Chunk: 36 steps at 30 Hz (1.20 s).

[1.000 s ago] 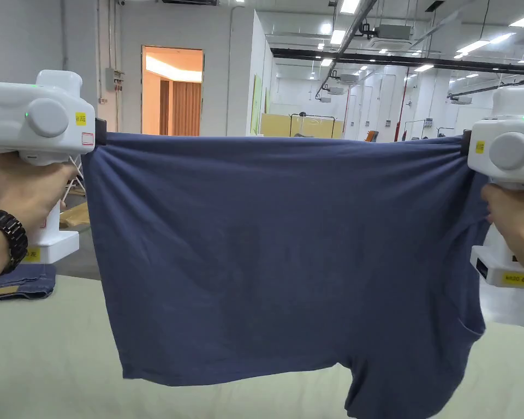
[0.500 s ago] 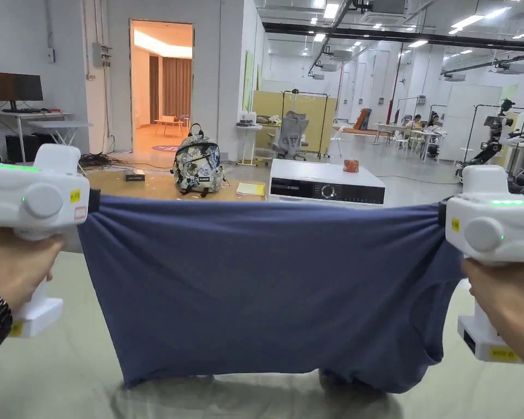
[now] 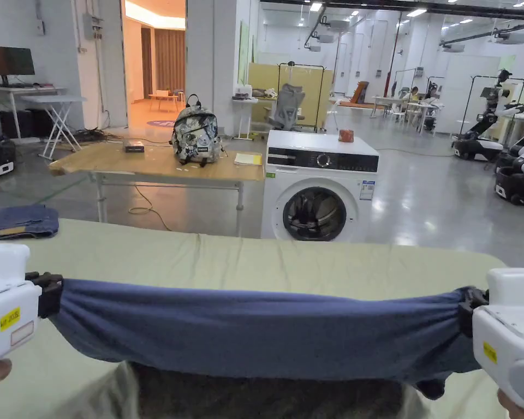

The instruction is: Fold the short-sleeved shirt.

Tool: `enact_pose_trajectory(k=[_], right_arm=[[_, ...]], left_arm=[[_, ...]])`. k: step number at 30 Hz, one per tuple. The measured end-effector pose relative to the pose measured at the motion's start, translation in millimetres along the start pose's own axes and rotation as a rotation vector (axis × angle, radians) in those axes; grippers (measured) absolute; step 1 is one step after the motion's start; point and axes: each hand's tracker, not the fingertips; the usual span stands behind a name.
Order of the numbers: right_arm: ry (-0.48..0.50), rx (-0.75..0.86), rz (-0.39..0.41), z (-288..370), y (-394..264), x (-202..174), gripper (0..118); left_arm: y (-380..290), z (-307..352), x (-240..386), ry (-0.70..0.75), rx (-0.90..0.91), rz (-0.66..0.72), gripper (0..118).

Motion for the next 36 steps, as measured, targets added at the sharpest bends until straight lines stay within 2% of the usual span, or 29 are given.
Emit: enact_pose_trajectory(k=[6,13,17,21,28,32,34,35,36], right_arm=[[0.008,-0.089,0.003,52,-71,0,2],[0.002,-0.246,-0.026,87,-138,7,2],[0.013,-0.339,-0.012,90,-171,8,2],[0.019,-0.463,0.051,80,-206,5,2],[0.046,-0.643,0.062,51,-251,0,2],[0.047,-0.661,0.081,47,-251,-3,2],[0.055,-0.687,0.069,44,-245,1,7],[0.056,-0.694,0.058,44,-241,3,12],[0.053,-0.702,0.055,47,-233,4,26]], left_arm=[[-82,61,3,0.0,-0.062,0.029,0],[-155,86,8,-0.018,-0.214,0.03,0],[-182,83,12,-0.024,-0.319,0.004,0],[-204,65,10,-0.033,-0.42,0.005,0],[-243,22,6,-0.016,-0.663,-0.062,0],[-242,16,4,-0.01,-0.646,-0.035,0],[-241,16,2,-0.011,-0.657,-0.02,0],[-239,16,0,-0.015,-0.658,-0.015,0],[-236,15,-2,-0.021,-0.66,-0.01,2]])
